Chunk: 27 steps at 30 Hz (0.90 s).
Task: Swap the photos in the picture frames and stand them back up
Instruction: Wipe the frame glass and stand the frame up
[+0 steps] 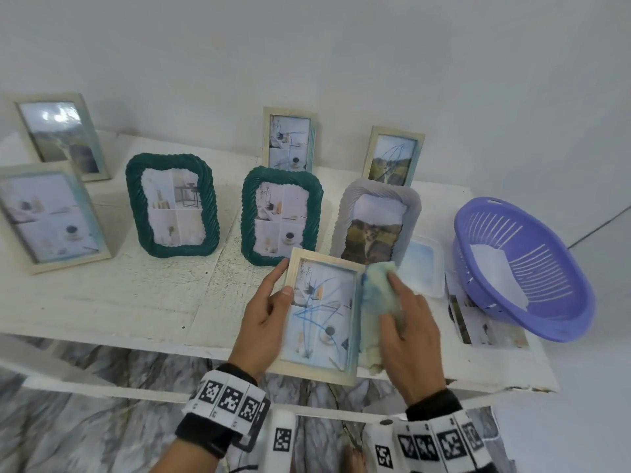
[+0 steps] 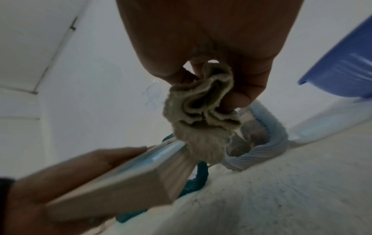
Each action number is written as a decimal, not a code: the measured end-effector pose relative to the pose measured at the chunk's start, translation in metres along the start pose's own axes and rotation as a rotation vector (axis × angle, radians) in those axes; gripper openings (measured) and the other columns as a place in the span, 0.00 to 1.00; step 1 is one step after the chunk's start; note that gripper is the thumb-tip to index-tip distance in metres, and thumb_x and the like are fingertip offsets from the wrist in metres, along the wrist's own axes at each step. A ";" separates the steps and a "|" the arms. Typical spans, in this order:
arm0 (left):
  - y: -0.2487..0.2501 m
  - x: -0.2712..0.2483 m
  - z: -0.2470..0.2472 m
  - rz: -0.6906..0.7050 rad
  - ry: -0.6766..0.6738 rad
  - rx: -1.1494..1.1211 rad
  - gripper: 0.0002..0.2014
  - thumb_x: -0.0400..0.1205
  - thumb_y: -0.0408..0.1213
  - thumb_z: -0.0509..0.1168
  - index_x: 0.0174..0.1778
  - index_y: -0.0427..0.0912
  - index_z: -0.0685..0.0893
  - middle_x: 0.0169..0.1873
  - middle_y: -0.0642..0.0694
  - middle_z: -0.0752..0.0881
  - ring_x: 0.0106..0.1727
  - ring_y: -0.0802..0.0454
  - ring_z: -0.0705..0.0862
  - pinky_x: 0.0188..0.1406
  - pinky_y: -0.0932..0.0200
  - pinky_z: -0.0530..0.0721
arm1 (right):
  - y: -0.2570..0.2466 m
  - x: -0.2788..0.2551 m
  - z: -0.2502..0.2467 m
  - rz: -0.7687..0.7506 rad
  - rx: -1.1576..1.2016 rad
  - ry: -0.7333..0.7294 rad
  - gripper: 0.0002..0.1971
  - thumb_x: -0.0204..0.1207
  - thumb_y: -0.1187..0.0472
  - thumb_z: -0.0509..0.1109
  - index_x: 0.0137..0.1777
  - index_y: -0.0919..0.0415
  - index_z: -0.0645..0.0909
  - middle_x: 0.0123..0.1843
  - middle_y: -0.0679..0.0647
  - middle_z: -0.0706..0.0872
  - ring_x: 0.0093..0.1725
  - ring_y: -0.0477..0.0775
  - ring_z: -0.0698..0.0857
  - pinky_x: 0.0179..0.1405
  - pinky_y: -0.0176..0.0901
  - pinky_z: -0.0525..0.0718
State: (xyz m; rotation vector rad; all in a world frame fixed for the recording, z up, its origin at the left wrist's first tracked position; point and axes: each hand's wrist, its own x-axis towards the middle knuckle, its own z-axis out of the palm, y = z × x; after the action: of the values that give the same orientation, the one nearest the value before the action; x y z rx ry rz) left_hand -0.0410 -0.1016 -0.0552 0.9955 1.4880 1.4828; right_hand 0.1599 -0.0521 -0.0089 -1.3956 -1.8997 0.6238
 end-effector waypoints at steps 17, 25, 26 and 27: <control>0.016 -0.004 -0.001 0.089 0.037 0.156 0.21 0.89 0.42 0.57 0.79 0.61 0.70 0.31 0.37 0.77 0.29 0.46 0.71 0.33 0.54 0.75 | -0.020 0.007 0.042 -0.297 -0.045 -0.230 0.20 0.82 0.47 0.58 0.63 0.56 0.84 0.51 0.55 0.89 0.48 0.56 0.86 0.45 0.46 0.83; 0.022 -0.006 0.009 0.108 0.093 0.115 0.22 0.89 0.39 0.57 0.79 0.58 0.70 0.25 0.42 0.67 0.26 0.58 0.63 0.28 0.65 0.66 | -0.022 0.023 0.032 -0.293 -0.339 -0.125 0.24 0.81 0.47 0.50 0.62 0.59 0.82 0.46 0.56 0.84 0.38 0.61 0.85 0.30 0.50 0.82; 0.025 -0.007 0.011 0.122 0.100 0.115 0.21 0.89 0.38 0.57 0.79 0.57 0.70 0.23 0.49 0.65 0.25 0.60 0.62 0.27 0.68 0.65 | -0.026 0.025 0.033 -0.289 -0.300 -0.121 0.24 0.81 0.47 0.50 0.62 0.59 0.82 0.48 0.56 0.85 0.41 0.61 0.86 0.33 0.50 0.83; 0.026 -0.006 0.012 0.135 0.105 0.113 0.21 0.89 0.37 0.57 0.79 0.55 0.70 0.23 0.54 0.63 0.24 0.61 0.61 0.26 0.69 0.63 | -0.029 0.026 0.034 -0.302 -0.251 -0.142 0.24 0.82 0.47 0.51 0.63 0.59 0.82 0.51 0.56 0.86 0.44 0.60 0.86 0.37 0.50 0.84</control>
State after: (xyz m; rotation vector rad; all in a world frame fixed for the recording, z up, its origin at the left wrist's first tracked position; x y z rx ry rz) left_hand -0.0279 -0.1025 -0.0288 1.1193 1.6216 1.5820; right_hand 0.1110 -0.0361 -0.0034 -1.2007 -2.3096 0.3539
